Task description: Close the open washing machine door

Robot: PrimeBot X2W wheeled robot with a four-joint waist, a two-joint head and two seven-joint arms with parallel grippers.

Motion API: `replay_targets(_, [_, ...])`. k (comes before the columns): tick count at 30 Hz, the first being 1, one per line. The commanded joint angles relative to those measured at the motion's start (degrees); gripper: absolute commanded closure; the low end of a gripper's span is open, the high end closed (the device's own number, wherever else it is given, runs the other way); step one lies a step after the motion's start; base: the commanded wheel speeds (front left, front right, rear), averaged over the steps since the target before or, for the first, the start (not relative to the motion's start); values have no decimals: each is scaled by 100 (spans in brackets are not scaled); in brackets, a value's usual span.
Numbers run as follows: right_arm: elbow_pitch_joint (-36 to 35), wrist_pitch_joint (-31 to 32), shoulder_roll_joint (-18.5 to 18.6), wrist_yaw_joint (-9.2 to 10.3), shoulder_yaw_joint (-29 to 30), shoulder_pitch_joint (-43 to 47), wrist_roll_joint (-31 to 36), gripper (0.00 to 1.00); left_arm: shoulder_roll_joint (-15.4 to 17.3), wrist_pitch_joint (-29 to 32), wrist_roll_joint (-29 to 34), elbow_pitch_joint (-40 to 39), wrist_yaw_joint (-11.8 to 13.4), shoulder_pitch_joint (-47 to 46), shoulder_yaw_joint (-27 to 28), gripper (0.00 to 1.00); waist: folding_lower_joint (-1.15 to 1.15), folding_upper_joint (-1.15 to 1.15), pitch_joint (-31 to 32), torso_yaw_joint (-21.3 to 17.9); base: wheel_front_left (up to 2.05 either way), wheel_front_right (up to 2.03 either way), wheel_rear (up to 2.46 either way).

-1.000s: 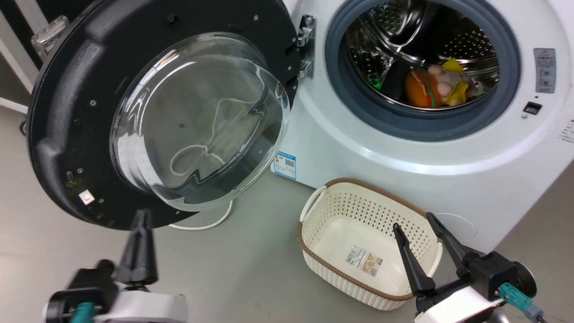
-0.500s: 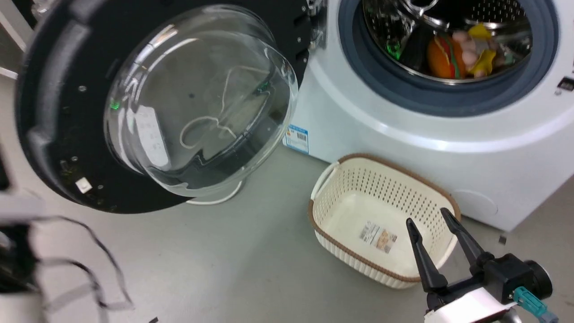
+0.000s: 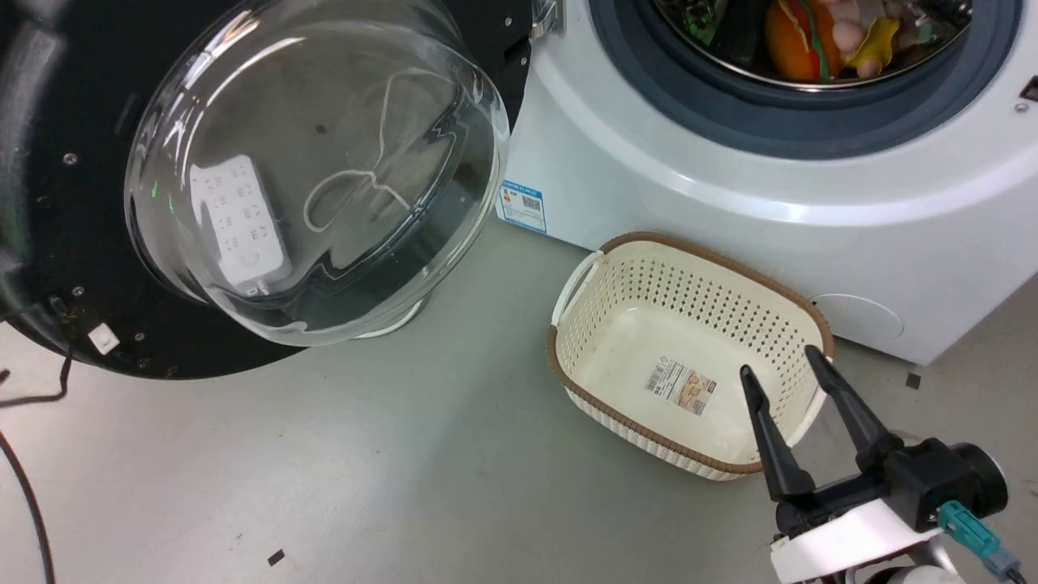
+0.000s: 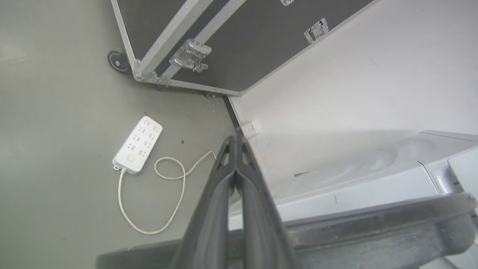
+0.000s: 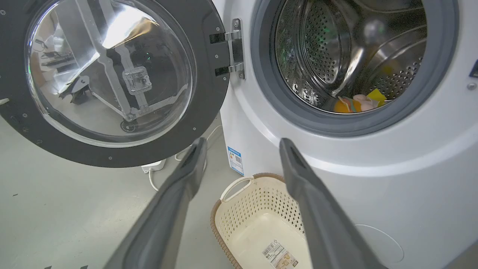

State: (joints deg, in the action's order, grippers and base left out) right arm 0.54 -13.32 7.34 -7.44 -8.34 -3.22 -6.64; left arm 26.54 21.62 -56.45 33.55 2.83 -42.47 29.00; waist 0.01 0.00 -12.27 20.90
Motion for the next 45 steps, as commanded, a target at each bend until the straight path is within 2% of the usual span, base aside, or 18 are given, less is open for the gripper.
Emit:
replay_targets(1, [-5,-70,41,-4,-14,-87,-37,0,41,87,-149,88,-20,-144,66,100,-1,0,-20,14,0,0,0])
replay_targets(2, [3,-94,55,-4,-38,-99,-44,0,52,401,-455,320,-56,-317,153,100,-1,0,-39,29,0,0,0])
replay_targets(3, [3,-94,55,-4,-38,-99,-44,0,52,401,-455,320,-56,-317,153,100,-1,0,-39,29,0,0,0])
replay_targets(9, [-68,-166,61,-5,-56,-150,-84,0,118,1505,-1211,656,-548,-528,176,100,-1,0,-79,42,0,0,0])
replay_targets(14, [-48,-168,45,-5,38,-90,-81,0,8,2467,-1594,524,-689,-321,62,100,-1,0,60,15,0,0,0])
replay_targets(20, [19,-168,-82,-5,228,7,-43,0,-301,3597,-2052,-34,-680,149,-100,100,-1,0,335,26,0,0,0])
replay_targets(25, [85,-168,-214,-5,396,68,-6,0,-581,4323,-2358,-752,-473,715,-199,100,-1,0,603,27,0,0,0])
replay_targets(28, [110,-168,-279,-5,500,110,17,0,-860,4641,-2487,-1296,-329,1083,-327,100,-1,0,747,33,0,0,0])
replay_targets(34, [120,-168,-363,-5,536,128,62,0,-1605,4917,-2614,-2359,-15,1841,-653,100,-1,0,904,-106,0,0,0])
replay_targets(38, [113,-168,-393,-5,573,128,88,0,-2128,4951,-2782,-2953,48,2284,-907,100,-1,0,930,-330,0,0,0])
replay_targets(42, [106,-168,-410,-5,627,123,102,0,-2344,4759,-3265,-3373,124,2765,-1239,100,-1,0,888,-669,0,0,0])
replay_targets(45, [85,-168,-415,-5,671,108,121,0,-2361,4228,-3766,-3564,-58,3078,-1762,100,-1,0,807,-977,0,0,0])
